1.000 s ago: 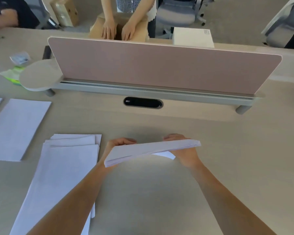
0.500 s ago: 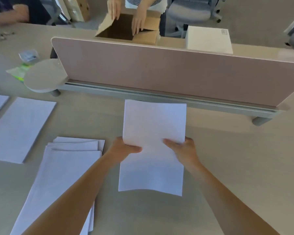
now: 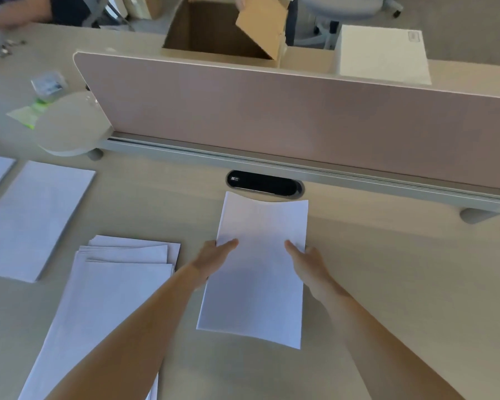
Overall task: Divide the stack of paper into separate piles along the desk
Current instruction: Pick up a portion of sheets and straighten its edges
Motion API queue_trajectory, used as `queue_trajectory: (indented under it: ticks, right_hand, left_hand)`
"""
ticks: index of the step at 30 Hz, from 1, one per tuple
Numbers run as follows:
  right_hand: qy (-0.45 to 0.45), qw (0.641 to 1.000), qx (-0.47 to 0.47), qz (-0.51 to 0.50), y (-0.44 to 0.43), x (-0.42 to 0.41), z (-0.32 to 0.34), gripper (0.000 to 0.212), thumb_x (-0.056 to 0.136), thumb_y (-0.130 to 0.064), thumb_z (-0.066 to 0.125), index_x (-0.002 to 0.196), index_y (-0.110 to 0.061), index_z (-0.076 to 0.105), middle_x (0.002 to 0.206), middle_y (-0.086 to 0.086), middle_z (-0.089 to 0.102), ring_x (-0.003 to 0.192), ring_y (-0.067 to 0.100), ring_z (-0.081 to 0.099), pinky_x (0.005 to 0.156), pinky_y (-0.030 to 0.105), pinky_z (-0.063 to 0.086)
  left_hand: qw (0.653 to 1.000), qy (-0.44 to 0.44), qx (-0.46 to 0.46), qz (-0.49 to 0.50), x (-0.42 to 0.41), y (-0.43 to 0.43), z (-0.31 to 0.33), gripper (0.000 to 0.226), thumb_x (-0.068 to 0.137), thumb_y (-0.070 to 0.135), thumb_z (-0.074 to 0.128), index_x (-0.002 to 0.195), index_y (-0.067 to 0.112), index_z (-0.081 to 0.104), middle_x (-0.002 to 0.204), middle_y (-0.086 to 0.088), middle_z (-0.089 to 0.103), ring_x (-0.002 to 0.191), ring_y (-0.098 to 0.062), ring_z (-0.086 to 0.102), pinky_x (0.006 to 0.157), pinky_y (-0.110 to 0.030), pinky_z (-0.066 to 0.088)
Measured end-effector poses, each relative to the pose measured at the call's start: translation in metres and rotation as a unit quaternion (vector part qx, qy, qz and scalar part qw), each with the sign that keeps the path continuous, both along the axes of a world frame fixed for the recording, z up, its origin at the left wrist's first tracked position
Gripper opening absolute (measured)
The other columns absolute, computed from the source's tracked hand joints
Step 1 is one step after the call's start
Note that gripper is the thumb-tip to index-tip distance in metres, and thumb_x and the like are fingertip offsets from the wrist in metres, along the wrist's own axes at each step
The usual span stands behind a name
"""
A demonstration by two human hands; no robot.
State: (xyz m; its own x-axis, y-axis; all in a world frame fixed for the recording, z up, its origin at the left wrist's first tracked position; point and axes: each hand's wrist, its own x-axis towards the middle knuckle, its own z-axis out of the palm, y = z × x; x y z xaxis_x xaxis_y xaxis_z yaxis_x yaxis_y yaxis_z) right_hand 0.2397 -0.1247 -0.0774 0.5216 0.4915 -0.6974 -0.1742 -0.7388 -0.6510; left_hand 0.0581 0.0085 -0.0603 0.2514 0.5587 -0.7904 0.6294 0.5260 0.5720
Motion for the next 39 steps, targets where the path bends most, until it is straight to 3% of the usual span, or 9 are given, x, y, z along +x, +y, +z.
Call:
queue_trajectory:
  ticks: [8, 12, 14, 21, 23, 26, 31, 37, 39]
  right_hand:
    - [0.009, 1.000, 0.005, 0.028, 0.012, 0.012, 0.003, 0.049, 0.095, -0.054, 0.045, 0.112, -0.013, 0.065, 0.095, 0.000, 0.066, 0.084, 0.016, 0.061, 0.071, 0.032, 0.045]
    - [0.045, 0.999, -0.020, 0.025, 0.008, 0.019, 0.008, 0.059, 0.084, -0.062, 0.043, 0.116, -0.017, 0.065, 0.104, 0.000, 0.070, 0.095, 0.021, 0.066, 0.084, 0.035, 0.053]
    - [0.043, 0.998, -0.028, 0.028, 0.006, 0.024, 0.006, 0.069, 0.072, -0.068, 0.041, 0.110, -0.017, 0.067, 0.106, 0.004, 0.072, 0.098, 0.025, 0.069, 0.094, 0.043, 0.054]
    - [-0.043, 0.991, -0.045, 0.116, 0.006, 0.025, 0.012, 0.046, 0.082, -0.050, 0.034, 0.073, -0.009, 0.051, 0.072, 0.006, 0.052, 0.066, 0.025, 0.055, 0.082, 0.047, 0.057]
    - [-0.086, 0.985, -0.059, 0.138, 0.005, 0.024, 0.023, 0.044, 0.094, -0.043, 0.035, 0.066, -0.010, 0.043, 0.067, 0.006, 0.051, 0.063, 0.025, 0.053, 0.069, 0.035, 0.052]
    - [-0.144, 0.974, -0.084, 0.153, 0.000, 0.027, 0.029, 0.047, 0.100, -0.036, 0.035, 0.062, -0.010, 0.041, 0.065, 0.003, 0.051, 0.058, 0.019, 0.048, 0.053, 0.028, 0.034]
    - [-0.188, 0.965, -0.094, 0.156, -0.003, 0.015, 0.055, 0.040, 0.101, -0.029, 0.033, 0.069, -0.008, 0.045, 0.073, 0.005, 0.053, 0.060, 0.018, 0.048, 0.050, 0.027, 0.032]
    - [-0.042, 0.991, 0.021, 0.126, 0.012, -0.046, 0.083, 0.032, 0.092, -0.028, 0.044, 0.084, -0.003, 0.063, 0.082, 0.010, 0.069, 0.072, 0.026, 0.068, 0.078, 0.039, 0.058]
    - [0.041, 0.993, 0.049, 0.098, 0.017, -0.078, 0.088, 0.025, 0.092, -0.023, 0.049, 0.090, -0.002, 0.063, 0.082, 0.011, 0.068, 0.069, 0.025, 0.066, 0.074, 0.035, 0.059]
  left_hand:
    - [0.997, 0.017, 0.058, 0.044, 0.017, 0.002, 0.002, 0.034, 0.098, 0.043, 0.049, 0.115, 0.013, 0.049, 0.102, 0.000, 0.052, 0.102, -0.023, 0.052, 0.093, -0.035, 0.041]
    - [0.989, -0.012, 0.111, 0.101, 0.021, 0.002, 0.001, 0.038, 0.102, 0.034, 0.042, 0.069, 0.020, 0.029, 0.069, 0.002, 0.026, 0.061, -0.016, 0.028, 0.061, -0.028, 0.027]
    - [0.987, 0.000, 0.124, 0.100, 0.021, 0.002, 0.003, 0.042, 0.102, 0.034, 0.040, 0.067, 0.019, 0.023, 0.067, 0.002, 0.022, 0.059, -0.017, 0.022, 0.056, -0.029, 0.019]
    - [0.990, 0.053, 0.118, 0.062, 0.015, -0.001, 0.003, 0.044, 0.098, 0.048, 0.038, 0.078, 0.012, 0.051, 0.073, -0.008, 0.044, 0.069, -0.024, 0.044, 0.070, -0.032, 0.033]
    - [0.992, 0.057, 0.107, 0.043, 0.014, 0.002, 0.002, 0.065, 0.089, 0.062, 0.038, 0.102, 0.002, 0.060, 0.103, -0.029, 0.059, 0.097, -0.040, 0.059, 0.084, -0.038, 0.044]
    - [0.992, 0.072, 0.099, 0.022, 0.011, 0.007, -0.001, 0.093, 0.071, 0.076, 0.034, 0.130, 0.007, 0.054, 0.136, -0.026, 0.051, 0.126, -0.041, 0.050, 0.107, -0.051, 0.041]
    - [0.987, 0.101, 0.127, 0.014, -0.003, -0.004, 0.048, 0.069, 0.094, 0.062, 0.034, 0.141, 0.013, 0.048, 0.141, -0.012, 0.051, 0.127, -0.034, 0.050, 0.108, -0.046, 0.038]
    - [0.980, 0.113, 0.164, 0.018, -0.062, -0.009, 0.090, 0.051, 0.103, 0.044, 0.032, 0.130, 0.007, 0.055, 0.132, -0.014, 0.056, 0.127, -0.035, 0.048, 0.101, -0.040, 0.036]
    - [0.979, 0.115, 0.167, 0.029, -0.094, -0.005, 0.091, 0.044, 0.103, 0.043, 0.033, 0.117, 0.011, 0.061, 0.115, -0.006, 0.059, 0.122, -0.034, 0.050, 0.095, -0.037, 0.037]
